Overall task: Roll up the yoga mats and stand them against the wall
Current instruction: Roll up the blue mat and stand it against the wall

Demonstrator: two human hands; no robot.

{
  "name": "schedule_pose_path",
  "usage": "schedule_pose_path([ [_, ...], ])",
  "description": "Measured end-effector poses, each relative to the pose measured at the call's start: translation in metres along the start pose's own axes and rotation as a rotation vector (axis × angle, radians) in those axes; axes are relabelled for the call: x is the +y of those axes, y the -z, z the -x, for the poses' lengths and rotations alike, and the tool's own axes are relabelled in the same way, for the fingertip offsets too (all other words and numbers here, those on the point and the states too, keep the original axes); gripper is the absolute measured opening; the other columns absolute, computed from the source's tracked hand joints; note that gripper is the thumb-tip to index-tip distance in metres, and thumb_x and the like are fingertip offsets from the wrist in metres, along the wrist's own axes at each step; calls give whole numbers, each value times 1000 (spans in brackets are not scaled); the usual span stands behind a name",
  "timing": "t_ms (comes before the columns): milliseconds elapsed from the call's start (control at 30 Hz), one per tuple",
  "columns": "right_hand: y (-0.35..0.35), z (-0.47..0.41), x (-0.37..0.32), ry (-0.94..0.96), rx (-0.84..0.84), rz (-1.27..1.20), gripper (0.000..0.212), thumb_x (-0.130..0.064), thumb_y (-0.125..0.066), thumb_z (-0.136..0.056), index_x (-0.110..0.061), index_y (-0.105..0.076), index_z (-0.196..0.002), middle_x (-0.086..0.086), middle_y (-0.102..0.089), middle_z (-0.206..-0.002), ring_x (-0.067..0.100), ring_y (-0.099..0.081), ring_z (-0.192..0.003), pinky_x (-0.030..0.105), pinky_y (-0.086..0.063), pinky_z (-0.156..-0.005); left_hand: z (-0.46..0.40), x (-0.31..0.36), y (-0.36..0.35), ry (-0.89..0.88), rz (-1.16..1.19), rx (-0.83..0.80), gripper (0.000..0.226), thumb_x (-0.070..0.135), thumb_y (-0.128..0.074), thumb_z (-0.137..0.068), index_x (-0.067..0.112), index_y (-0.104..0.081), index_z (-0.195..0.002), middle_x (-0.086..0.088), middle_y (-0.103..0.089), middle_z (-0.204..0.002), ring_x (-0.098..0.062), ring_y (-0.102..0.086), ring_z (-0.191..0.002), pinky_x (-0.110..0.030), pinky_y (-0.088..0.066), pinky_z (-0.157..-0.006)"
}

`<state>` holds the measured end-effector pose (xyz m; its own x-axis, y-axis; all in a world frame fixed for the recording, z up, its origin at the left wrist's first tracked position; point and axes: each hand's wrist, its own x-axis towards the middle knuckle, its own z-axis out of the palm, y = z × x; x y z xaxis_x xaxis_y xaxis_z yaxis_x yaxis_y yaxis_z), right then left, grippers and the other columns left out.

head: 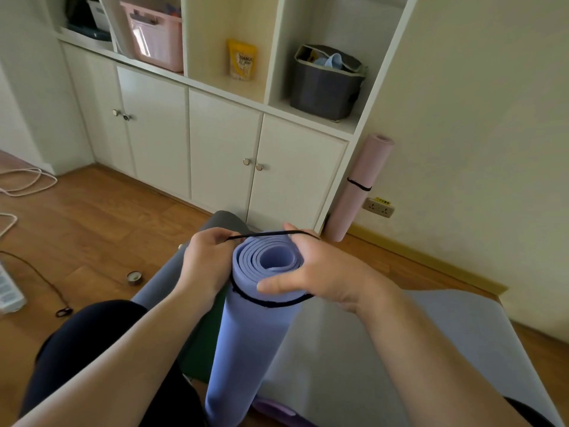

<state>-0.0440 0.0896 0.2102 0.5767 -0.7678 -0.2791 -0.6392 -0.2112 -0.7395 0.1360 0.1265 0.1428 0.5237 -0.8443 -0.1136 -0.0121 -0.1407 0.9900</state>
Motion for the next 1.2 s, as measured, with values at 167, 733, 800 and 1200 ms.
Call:
schedule_pose_path([
  [167, 15, -7, 12, -79, 3, -293, 29, -46, -73, -98, -24, -77, -116, -10, -80, -113, 1, -72, -103, 23, -46, -94, -4, 0, -3, 78, 23, -119, 12, 13, -71, -98, 9, -78, -89, -10, -78, -79, -24, -74, -72, -36, -60, -66],
  [733, -38, -28, 113, -201, 121, -199, 45, 1, -38, -104, -15, -78, -118, 1, -79, -115, 15, -77, -96, 30, -65, -77, -39, -64, 6, -38, -1160, -522, 16, 3, -55, -97, 15, -65, -100, -4, -76, -76, -19, -74, -61, -38, -65, -61],
  [800, -52, -31, 126, -224, 156, -192, 46, 2, -38, -100, -13, -80, -114, 1, -79, -112, 17, -78, -89, 32, -65, -76, -40, -77, 3, -48, -1193, -529, 14, 5, -59, -97, 18, -65, -99, -2, -74, -79, -16, -72, -65, -35, -65, -66],
  [1200, -87, -17, 171, -430, 364, -625, 39, -14, -39, -103, -16, -78, -107, 17, -79, -99, 41, -77, -88, 51, -67, -77, -18, -101, -25, 365, -489, -557, 42, 32, -44, -111, -2, -68, -107, -22, -77, -91, -37, -78, -82, -47, -66, -79],
])
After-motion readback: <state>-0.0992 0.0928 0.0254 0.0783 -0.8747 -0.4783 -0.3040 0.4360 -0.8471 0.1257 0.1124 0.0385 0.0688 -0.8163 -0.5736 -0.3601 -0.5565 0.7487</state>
